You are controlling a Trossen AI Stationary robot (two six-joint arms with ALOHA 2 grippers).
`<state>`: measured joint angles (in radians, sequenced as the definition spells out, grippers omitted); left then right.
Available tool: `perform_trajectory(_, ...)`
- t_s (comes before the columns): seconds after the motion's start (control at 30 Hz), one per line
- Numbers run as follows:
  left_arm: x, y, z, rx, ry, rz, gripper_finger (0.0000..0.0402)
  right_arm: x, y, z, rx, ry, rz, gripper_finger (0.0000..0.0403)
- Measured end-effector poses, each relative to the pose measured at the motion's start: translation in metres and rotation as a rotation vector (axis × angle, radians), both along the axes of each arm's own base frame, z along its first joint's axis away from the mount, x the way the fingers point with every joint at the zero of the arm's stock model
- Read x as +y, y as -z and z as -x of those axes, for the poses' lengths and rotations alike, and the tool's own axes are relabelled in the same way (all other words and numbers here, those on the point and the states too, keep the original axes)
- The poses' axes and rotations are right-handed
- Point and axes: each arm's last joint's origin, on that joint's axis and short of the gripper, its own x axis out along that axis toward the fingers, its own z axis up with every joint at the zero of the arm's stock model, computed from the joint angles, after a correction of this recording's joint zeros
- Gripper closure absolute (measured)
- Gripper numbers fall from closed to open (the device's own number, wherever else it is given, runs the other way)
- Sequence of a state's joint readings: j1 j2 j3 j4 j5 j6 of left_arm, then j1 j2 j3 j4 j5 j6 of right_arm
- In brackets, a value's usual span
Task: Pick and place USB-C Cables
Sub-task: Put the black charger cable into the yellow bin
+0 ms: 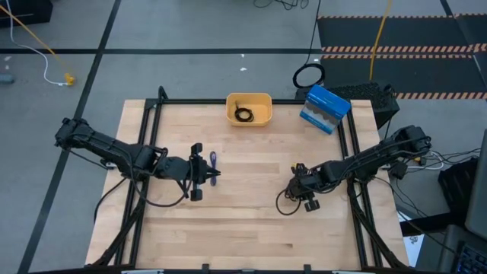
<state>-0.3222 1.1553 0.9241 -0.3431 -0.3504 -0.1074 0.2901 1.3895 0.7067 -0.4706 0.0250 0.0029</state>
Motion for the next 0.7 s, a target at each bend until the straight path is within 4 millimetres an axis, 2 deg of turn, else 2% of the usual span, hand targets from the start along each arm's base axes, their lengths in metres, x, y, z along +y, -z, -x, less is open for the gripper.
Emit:
perform_trajectory(0.53, 0.0, 0.0, 0.0, 0.0, 0.0, 0.0, 0.0376, 0.0011, -0.0014, -0.0034, -0.038, -0.001, -0.015, 0.0384)
perform_trajectory(0.7, 0.0, -0.0001, 0.0, -0.001, 0.0, 0.001, 0.0376, 0.0011, -0.0047, -0.0039, -0.051, -0.001, -0.018, 0.0389)
